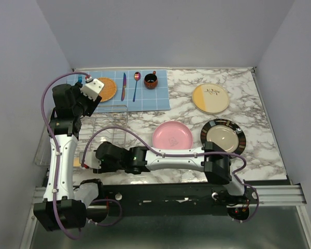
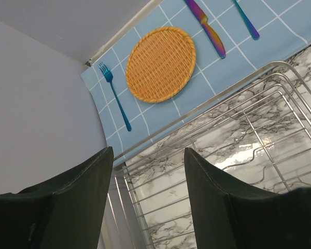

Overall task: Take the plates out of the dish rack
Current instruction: Unload the plate from the dish rack.

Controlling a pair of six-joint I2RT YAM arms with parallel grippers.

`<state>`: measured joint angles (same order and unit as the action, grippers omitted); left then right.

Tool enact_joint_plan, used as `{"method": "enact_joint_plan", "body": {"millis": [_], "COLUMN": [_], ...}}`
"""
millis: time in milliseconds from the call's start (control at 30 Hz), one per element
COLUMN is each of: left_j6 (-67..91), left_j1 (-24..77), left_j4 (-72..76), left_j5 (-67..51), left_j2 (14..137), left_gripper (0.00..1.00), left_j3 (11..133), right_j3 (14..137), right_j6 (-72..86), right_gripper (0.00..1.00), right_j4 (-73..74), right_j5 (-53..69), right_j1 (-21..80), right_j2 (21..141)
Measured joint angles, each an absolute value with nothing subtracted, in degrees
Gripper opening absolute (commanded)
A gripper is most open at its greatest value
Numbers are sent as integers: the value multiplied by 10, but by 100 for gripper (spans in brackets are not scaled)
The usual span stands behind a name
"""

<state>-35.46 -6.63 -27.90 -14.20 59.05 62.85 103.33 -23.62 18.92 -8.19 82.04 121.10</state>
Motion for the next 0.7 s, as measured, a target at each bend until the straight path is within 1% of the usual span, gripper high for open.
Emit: {"method": "enact_joint_plan", "body": {"millis": [133, 167, 333, 367, 533, 567, 700], "left_j6": [-355, -355, -355, -355, -355, -355, -355], "left_j1": [-66, -66, -66, -66, -66, -66, -66], "left_j4": [-279, -279, -275, -275, -274, -274, -270], "left_j5": [-144, -144, -147, -147, -147, -147, -147], "left_j2": [590, 589, 585, 585, 583, 583, 582], "left_gripper": [66, 66, 66, 66, 66, 66, 66], "left_j3": [628, 627, 619, 618, 616, 616, 613], "right_j3": [1038, 1040, 1043, 1044, 1047, 1047, 1049], "right_j6": [-241, -242, -245, -245, -249, -250, -255], "right_gripper": [38, 35, 27, 23, 14, 10, 4], "right_j4": [189, 189, 189, 190, 192, 192, 194], "right_j5": [-86, -88, -100, -103, -114, -117, -128], "right_j1": [817, 817, 816, 816, 814, 814, 814], "right_j2": [1211, 1211, 1211, 1211, 1211, 1211, 1211]}}
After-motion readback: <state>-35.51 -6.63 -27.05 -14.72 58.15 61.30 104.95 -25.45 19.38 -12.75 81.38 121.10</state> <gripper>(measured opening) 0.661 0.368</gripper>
